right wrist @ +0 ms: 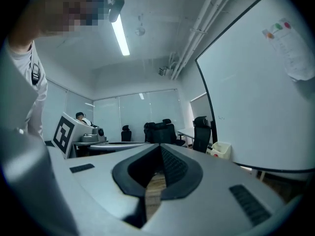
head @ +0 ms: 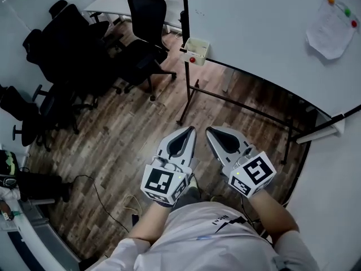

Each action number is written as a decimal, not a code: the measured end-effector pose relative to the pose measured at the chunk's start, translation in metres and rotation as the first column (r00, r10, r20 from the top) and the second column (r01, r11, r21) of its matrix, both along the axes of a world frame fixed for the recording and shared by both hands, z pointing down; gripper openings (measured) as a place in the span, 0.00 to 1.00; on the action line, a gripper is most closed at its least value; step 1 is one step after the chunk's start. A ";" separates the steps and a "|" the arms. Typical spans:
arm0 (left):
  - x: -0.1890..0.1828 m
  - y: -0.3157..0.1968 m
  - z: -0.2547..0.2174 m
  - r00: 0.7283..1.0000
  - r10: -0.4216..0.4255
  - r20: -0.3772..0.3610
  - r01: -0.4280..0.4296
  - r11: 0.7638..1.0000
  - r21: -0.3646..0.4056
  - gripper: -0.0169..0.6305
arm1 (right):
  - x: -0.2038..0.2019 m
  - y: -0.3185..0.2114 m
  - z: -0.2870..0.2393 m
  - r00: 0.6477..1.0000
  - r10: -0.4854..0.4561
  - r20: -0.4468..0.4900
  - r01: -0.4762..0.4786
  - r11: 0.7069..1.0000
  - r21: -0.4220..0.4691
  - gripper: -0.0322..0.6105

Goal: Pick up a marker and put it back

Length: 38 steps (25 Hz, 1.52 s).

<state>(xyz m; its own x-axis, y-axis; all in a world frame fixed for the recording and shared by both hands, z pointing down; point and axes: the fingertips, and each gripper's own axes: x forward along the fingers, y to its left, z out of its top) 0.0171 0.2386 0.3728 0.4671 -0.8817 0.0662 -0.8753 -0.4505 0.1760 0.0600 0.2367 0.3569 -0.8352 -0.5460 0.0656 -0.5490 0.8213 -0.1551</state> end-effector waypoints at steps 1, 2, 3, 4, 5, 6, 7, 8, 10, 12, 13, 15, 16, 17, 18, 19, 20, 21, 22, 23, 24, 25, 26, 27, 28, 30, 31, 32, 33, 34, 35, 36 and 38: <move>-0.007 -0.008 0.000 1.000 0.008 -0.001 -0.008 1.000 0.002 0.04 | -0.007 -0.007 -0.001 1.000 0.008 -0.014 -0.008 1.000 0.011 0.07; -0.014 -0.017 0.001 1.000 0.015 -0.001 -0.015 1.000 0.003 0.04 | -0.014 -0.015 -0.001 1.000 0.016 -0.027 -0.015 1.000 0.021 0.07; -0.020 -0.026 0.001 1.000 0.020 -0.003 -0.020 1.000 0.004 0.04 | -0.020 -0.023 -0.001 0.999 0.024 -0.039 -0.023 0.999 0.029 0.07; -0.025 -0.034 0.002 1.000 0.024 -0.006 -0.024 1.000 0.005 0.04 | -0.025 -0.030 0.000 0.998 0.030 -0.052 -0.028 0.999 0.035 0.07; -0.029 -0.042 0.002 1.000 0.028 -0.011 -0.028 1.000 0.005 0.04 | -0.030 -0.037 0.001 0.997 0.034 -0.066 -0.032 0.999 0.042 0.07; -0.033 -0.049 0.003 0.999 0.032 -0.016 -0.032 0.999 0.004 0.04 | -0.034 -0.043 0.002 0.996 0.038 -0.080 -0.034 0.998 0.048 0.07; -0.035 -0.055 0.003 0.999 0.036 -0.020 -0.036 0.999 0.003 0.04 | -0.038 -0.050 0.003 0.995 0.041 -0.094 -0.036 0.998 0.054 0.07; -0.038 -0.062 0.005 0.999 0.039 -0.023 -0.039 0.999 0.001 0.04 | -0.041 -0.057 0.003 0.994 0.045 -0.104 -0.039 0.997 0.060 0.07; -0.044 -0.077 0.008 0.999 0.038 -0.028 -0.038 0.999 -0.004 0.04 | -0.047 -0.073 0.005 0.992 0.049 -0.118 -0.041 0.997 0.072 0.07; -0.049 -0.094 0.012 0.999 0.032 -0.028 -0.032 0.999 -0.008 0.04 | -0.051 -0.091 0.009 0.990 0.049 -0.130 -0.038 0.996 0.085 0.07; -0.051 -0.104 0.014 0.999 0.029 -0.027 -0.029 1.000 -0.011 0.04 | -0.053 -0.101 0.012 0.990 0.048 -0.135 -0.036 0.995 0.089 0.07; -0.055 -0.124 0.019 1.000 0.020 -0.023 -0.021 1.000 -0.015 0.04 | -0.057 -0.123 0.019 0.989 0.045 -0.139 -0.032 0.995 0.094 0.07; -0.057 -0.135 0.021 1.000 0.015 -0.019 -0.015 1.000 -0.017 0.04 | -0.059 -0.135 0.021 0.989 0.041 -0.140 -0.028 0.995 0.096 0.07; -0.059 -0.147 0.022 1.000 0.009 -0.014 -0.010 1.000 -0.018 0.04 | -0.062 -0.147 0.024 0.989 0.037 -0.140 -0.023 0.995 0.100 0.07; -0.061 -0.159 0.023 1.000 0.004 -0.008 -0.004 1.000 -0.019 0.04 | -0.064 -0.160 0.026 0.990 0.033 -0.141 -0.018 0.994 0.105 0.07; -0.062 -0.172 0.024 1.000 0.000 -0.002 0.000 1.000 -0.020 0.04 | -0.067 -0.174 0.027 0.990 0.029 -0.141 -0.013 0.994 0.111 0.07; -0.062 -0.186 0.025 1.000 -0.003 0.005 0.003 1.000 -0.022 0.04 | -0.069 -0.188 0.029 0.990 0.025 -0.142 -0.009 0.993 0.114 0.07; -0.063 -0.201 0.027 1.000 -0.007 0.011 0.008 1.000 -0.024 0.04 | -0.071 -0.202 0.031 0.989 0.018 -0.146 -0.002 0.993 0.114 0.07; -0.065 -0.216 0.029 1.000 -0.015 0.015 0.015 0.999 -0.029 0.04 | -0.074 -0.216 0.033 0.988 0.005 -0.157 0.012 0.994 0.109 0.07; -0.067 -0.231 0.031 1.000 -0.025 0.015 0.025 0.999 -0.035 0.04 | -0.077 -0.229 0.037 0.985 -0.012 -0.172 0.029 0.995 0.100 0.07; -0.069 -0.245 0.033 0.999 -0.037 0.014 0.038 0.998 -0.042 0.04 | -0.079 -0.242 0.040 0.982 -0.026 -0.186 0.044 0.995 0.092 0.07; -0.072 -0.257 0.035 0.999 -0.050 0.011 0.050 0.997 -0.050 0.04 | -0.080 -0.255 0.044 0.980 -0.036 -0.194 0.053 0.995 0.087 0.07; -0.074 -0.268 0.036 0.998 -0.062 0.009 0.063 0.996 -0.057 0.04 | -0.081 -0.267 0.047 0.980 -0.041 -0.197 0.059 0.995 0.083 0.07; -0.075 -0.278 0.036 0.997 -0.074 0.008 0.075 0.995 -0.063 0.04 | -0.082 -0.278 0.049 0.979 -0.047 -0.200 0.065 0.995 0.080 0.07; -0.078 -0.287 0.036 0.996 -0.087 0.008 0.088 0.994 -0.067 0.04 | -0.083 -0.288 0.051 0.976 -0.055 -0.210 0.073 0.994 0.078 0.07; -0.083 -0.305 0.039 0.994 -0.112 0.013 0.113 0.991 -0.072 0.04 | -0.088 -0.308 0.059 0.972 -0.065 -0.225 0.084 0.994 0.076 0.07; -0.086 -0.313 0.044 0.992 -0.121 0.018 0.122 0.989 -0.078 0.04 | -0.090 -0.319 0.067 0.973 -0.065 -0.222 0.082 0.994 0.072 0.07; -0.089 -0.320 0.050 0.992 -0.127 0.025 0.129 0.988 -0.086 0.04 | -0.093 -0.329 0.075 0.973 -0.064 -0.221 0.080 0.995 0.066 0.07; -0.092 -0.326 0.056 0.991 -0.131 0.032 0.133 0.986 -0.096 0.04 | -0.097 -0.337 0.083 0.972 -0.063 -0.226 0.080 0.995 0.063 0.07; -0.095 -0.333 0.063 0.990 -0.133 0.037 0.137 0.985 -0.104 0.04 | -0.100 -0.344 0.090 0.969 -0.063 -0.240 0.080 0.995 0.063 0.07; -0.099 -0.340 0.069 0.990 -0.136 0.038 0.139 0.984 -0.112 0.04 | -0.104 -0.351 0.097 0.963 -0.062 -0.262 0.082 0.994 0.065 0.07; -0.104 -0.348 0.074 0.990 -0.138 0.035 0.141 0.983 -0.120 0.04 | -0.108 -0.359 0.104 0.954 -0.061 -0.294 0.085 0.994 0.069 0.07; -0.114 -0.364 0.085 0.991 -0.133 0.025 0.135 0.981 -0.136 0.04 | -0.116 -0.377 0.119 0.934 -0.043 -0.355 0.076 0.994 0.078 0.07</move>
<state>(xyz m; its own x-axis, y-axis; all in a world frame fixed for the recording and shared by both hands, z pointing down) -0.0968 -0.1254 0.4579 0.3434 -0.9182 0.1974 -0.9292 -0.3015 0.2139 -0.0560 -0.1401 0.4755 -0.7984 -0.5131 0.3153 -0.5048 0.8556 0.1141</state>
